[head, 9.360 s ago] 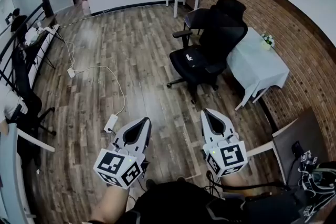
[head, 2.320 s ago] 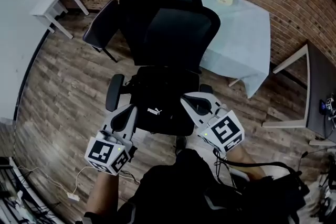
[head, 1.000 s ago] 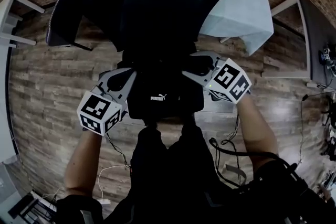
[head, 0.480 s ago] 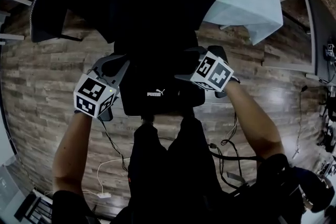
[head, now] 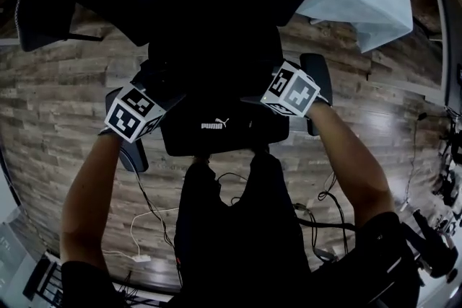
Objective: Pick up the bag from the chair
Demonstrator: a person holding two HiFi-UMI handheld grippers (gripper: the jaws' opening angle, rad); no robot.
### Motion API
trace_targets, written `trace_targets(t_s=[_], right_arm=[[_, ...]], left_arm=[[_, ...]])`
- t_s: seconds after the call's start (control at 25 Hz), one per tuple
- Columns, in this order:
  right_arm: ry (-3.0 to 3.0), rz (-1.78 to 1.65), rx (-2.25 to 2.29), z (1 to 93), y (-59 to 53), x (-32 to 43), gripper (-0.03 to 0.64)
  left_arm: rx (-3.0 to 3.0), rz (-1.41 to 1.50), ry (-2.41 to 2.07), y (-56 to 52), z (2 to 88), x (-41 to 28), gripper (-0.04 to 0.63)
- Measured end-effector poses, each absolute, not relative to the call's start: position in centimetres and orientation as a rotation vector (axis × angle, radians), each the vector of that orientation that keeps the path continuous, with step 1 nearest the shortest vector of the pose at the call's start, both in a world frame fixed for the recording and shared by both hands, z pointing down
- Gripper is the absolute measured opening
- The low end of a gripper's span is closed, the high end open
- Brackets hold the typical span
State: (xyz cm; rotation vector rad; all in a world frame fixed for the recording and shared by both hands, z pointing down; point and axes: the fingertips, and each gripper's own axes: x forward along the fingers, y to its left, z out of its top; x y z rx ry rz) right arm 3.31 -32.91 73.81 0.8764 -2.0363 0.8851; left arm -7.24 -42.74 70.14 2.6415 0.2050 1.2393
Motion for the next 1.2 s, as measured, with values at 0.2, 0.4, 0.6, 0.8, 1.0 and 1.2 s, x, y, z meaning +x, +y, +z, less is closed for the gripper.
trace_targets(t_s=[0.2,0.4,0.6,0.8,1.0,1.2], right_arm=[[-2.024,0.911,0.909,76.9,-33.7,3.3,0.405],[-1.998,0.926,0.837,80.6,-33.3,3.6,0.428],[-1.953,0.915,0.823,82.9,-34.2,4.0,0.44],[-1.926,0.922,0.757,85.5,-34.4,4.2,0.442],[-1.887,0.891,0.681,88.5,-34.5,4.4,0.443],[-1.873,0.87,0.611,90.9,-33.6,4.4,0.443]], left_arm=[[2.61,1.418,0.365,-42.0,75.4,-7.3,0.302],[2.598,1.526,0.413,-43.0,78.7,-5.8,0.321],[2.536,1.691,0.576,-43.0,81.8,-6.0,0.342],[2.481,1.746,0.668,-42.6,84.2,-5.2,0.354],[2.455,1.77,0.722,-43.8,86.0,-4.8,0.42],[2.357,1.766,0.727,-43.9,87.3,-5.3,0.476]])
